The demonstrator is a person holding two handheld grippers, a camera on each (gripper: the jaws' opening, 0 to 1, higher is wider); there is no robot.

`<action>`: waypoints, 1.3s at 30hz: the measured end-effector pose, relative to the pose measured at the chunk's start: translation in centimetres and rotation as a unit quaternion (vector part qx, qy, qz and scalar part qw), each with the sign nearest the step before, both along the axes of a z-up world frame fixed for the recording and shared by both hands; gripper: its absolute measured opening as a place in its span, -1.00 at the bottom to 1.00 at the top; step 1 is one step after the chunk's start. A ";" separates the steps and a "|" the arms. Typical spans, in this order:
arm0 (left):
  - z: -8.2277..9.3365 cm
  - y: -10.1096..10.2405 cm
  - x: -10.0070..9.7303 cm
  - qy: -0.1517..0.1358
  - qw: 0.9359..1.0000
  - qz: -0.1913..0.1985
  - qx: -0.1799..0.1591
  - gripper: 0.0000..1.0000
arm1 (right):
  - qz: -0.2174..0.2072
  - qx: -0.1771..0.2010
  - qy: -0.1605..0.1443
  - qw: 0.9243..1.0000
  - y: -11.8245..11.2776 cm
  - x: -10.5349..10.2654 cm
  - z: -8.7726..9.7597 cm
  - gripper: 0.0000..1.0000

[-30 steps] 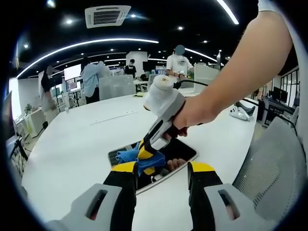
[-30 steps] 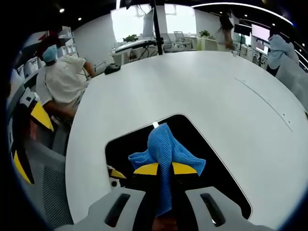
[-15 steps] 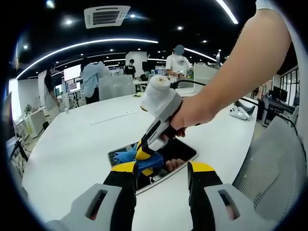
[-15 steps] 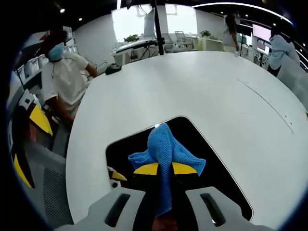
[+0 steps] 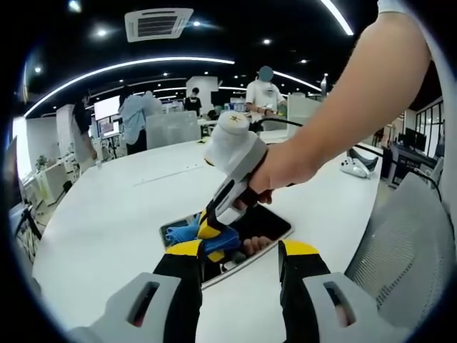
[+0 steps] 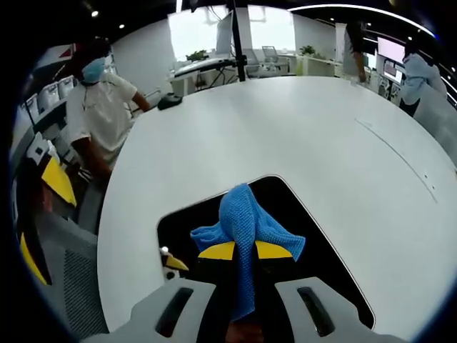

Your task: Wipe the mirror surface with the cleaning cloth until all visible marks leave the cleaned area.

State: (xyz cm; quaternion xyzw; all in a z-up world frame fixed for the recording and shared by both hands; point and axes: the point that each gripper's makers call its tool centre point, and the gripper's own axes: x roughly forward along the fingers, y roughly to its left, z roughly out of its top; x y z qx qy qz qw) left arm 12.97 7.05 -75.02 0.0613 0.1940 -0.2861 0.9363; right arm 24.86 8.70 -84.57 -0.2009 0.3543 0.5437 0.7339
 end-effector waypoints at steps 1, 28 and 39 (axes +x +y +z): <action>0.0 0.0 0.0 0.001 1.000 0.000 0.000 -0.19 | 0.000 0.000 0.000 1.000 0.1 0.0 0.0 -0.93; -0.1 0.1 0.0 0.003 1.000 0.002 -0.002 -0.21 | 0.012 0.011 0.004 1.000 2.7 -0.2 0.1 -0.93; 0.0 0.1 0.0 0.004 1.000 0.002 -0.004 -0.22 | 0.020 0.012 0.004 1.000 3.5 -0.4 0.1 -0.93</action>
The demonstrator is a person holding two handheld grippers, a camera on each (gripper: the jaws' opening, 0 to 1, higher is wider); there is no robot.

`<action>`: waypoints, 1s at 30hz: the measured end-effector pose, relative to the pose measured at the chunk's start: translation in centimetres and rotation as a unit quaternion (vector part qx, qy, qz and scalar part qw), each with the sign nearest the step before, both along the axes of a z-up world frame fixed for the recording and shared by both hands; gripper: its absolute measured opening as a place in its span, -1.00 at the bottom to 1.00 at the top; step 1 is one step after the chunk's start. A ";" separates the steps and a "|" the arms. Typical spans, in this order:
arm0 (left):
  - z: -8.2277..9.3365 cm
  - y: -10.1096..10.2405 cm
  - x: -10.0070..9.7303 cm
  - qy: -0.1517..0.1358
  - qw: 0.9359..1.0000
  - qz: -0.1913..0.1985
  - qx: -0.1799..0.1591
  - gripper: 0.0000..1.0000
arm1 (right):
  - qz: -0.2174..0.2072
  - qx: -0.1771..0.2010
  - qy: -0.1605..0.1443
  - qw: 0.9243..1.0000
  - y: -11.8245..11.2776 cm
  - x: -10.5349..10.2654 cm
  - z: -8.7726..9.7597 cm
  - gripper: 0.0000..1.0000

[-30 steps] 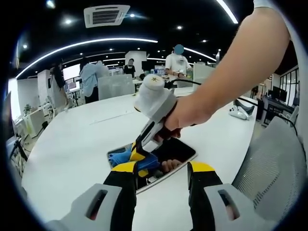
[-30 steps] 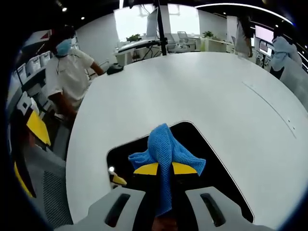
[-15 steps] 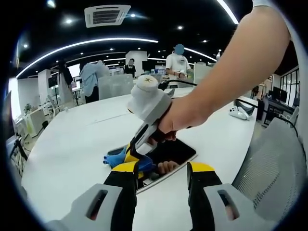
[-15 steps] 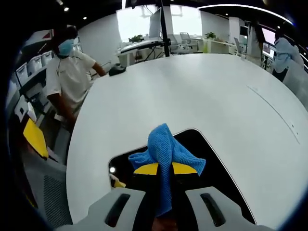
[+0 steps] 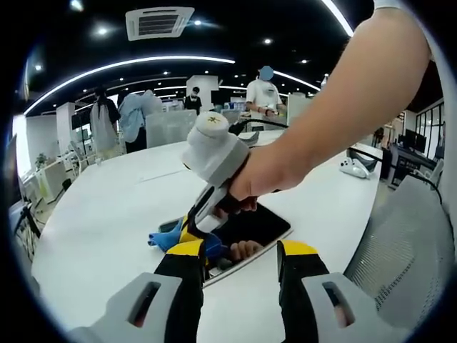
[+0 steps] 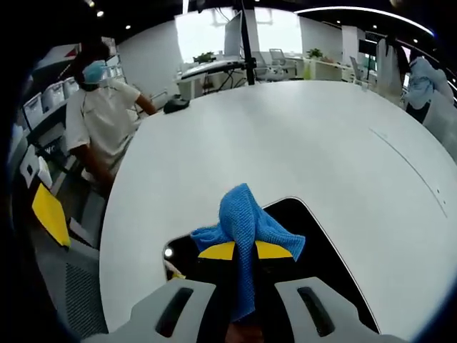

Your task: Wipe the mirror surface with the cleaning cloth until all visible marks leave the cleaned area.

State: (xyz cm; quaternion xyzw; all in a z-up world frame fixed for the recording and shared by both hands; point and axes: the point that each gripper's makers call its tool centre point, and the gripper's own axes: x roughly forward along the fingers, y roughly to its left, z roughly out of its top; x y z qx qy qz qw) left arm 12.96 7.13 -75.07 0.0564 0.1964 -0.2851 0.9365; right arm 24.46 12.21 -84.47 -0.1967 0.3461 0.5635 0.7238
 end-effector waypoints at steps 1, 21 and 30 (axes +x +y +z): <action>0.0 0.0 0.0 0.001 1.000 0.000 0.000 -0.22 | 0.001 0.000 0.000 1.000 0.0 0.0 0.0 -0.93; 0.0 0.0 0.0 0.002 1.000 0.000 -0.002 -0.23 | 0.010 0.002 0.000 1.000 1.2 -0.1 0.0 -0.93; 0.0 0.0 0.0 0.003 1.000 0.001 -0.004 -0.23 | 0.020 -0.001 0.000 1.000 1.6 -0.3 0.0 -0.93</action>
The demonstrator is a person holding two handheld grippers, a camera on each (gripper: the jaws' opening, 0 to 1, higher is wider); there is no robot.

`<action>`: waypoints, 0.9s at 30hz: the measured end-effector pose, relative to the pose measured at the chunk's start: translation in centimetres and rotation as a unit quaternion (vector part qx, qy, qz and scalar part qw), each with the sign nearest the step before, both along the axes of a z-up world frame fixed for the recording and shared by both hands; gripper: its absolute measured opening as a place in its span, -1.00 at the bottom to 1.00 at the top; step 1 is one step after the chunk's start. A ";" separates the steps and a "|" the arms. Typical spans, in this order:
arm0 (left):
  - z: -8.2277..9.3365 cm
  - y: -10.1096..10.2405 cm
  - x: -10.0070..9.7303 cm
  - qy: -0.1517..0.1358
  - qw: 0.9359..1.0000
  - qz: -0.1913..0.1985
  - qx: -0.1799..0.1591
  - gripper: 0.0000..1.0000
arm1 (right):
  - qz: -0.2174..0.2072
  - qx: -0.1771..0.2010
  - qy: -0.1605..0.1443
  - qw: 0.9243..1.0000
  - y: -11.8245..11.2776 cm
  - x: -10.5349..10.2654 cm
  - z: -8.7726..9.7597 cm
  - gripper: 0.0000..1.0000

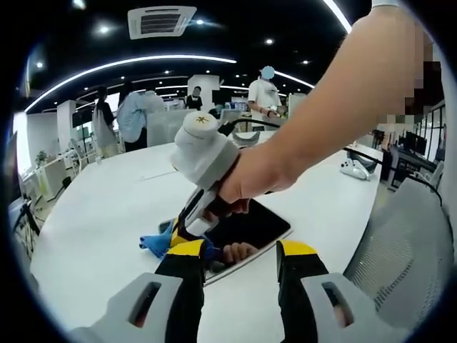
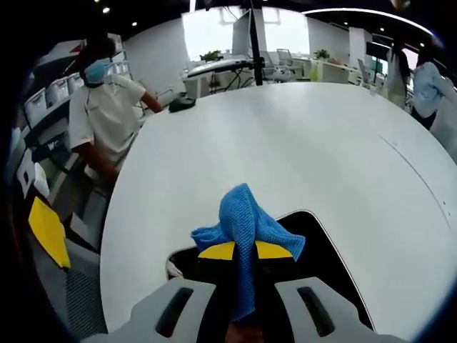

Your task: Wipe the mirror surface with the cleaning cloth until all visible marks leave the cleaned area.

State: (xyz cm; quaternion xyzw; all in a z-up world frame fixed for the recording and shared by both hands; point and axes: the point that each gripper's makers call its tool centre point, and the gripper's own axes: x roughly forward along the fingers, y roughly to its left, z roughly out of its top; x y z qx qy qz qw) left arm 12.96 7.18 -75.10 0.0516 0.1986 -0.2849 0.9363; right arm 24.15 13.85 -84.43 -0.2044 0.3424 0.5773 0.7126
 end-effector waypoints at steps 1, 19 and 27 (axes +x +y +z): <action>0.0 0.0 0.0 0.000 1.000 0.000 0.000 -0.23 | 0.001 -0.001 -0.001 1.000 0.1 0.0 0.0 -0.93; 0.1 0.0 0.0 -0.001 1.000 0.000 -0.002 -0.24 | 0.011 -0.001 -0.001 1.000 0.9 -0.1 -0.1 -0.93; 0.1 0.1 0.0 -0.001 1.000 0.003 -0.002 -0.24 | 0.011 -0.002 -0.003 1.000 0.9 -0.1 -0.1 -0.93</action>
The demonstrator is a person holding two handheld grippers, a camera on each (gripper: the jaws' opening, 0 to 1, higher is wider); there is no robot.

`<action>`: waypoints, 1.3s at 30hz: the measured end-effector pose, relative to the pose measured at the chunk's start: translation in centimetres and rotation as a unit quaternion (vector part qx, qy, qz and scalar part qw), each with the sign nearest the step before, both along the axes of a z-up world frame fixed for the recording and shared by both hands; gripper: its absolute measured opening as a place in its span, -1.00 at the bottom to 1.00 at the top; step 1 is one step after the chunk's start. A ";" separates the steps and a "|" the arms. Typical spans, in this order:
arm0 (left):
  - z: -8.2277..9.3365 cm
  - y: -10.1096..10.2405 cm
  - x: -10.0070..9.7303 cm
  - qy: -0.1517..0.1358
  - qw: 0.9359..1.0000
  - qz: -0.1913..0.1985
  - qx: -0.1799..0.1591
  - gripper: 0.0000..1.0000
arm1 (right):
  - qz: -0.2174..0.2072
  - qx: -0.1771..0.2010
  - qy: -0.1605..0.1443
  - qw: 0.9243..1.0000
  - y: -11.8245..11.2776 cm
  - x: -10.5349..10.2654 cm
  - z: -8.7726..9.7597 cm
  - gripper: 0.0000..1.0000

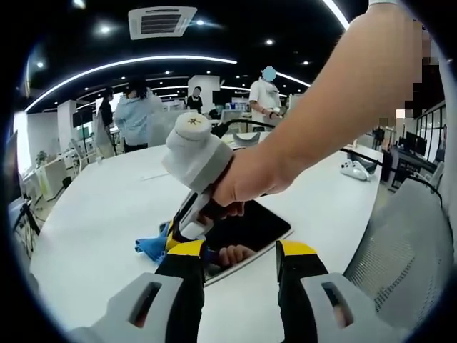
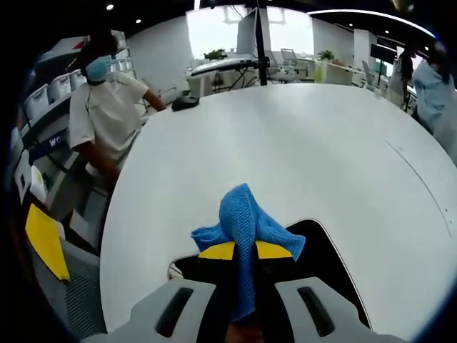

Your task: Wipe the mirror surface with the cleaning cloth until all visible marks leave the cleaned area.

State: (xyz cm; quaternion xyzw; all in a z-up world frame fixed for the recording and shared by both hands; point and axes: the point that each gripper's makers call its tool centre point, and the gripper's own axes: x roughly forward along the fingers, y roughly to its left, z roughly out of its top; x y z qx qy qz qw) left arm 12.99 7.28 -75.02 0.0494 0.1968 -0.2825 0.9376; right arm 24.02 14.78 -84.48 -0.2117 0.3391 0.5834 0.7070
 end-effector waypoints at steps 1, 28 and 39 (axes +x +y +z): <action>0.0 0.0 0.0 0.000 1.000 0.000 0.000 -0.24 | 0.000 0.000 0.001 1.000 0.0 0.0 0.0 -0.93; 0.0 -0.1 0.1 -0.004 1.000 -0.002 0.004 -0.24 | 0.018 0.002 0.005 1.000 0.1 -1.8 0.0 -0.93; 0.0 -0.1 0.0 -0.004 1.000 -0.002 0.005 -0.24 | 0.022 0.004 0.005 1.000 0.1 -2.2 0.0 -0.93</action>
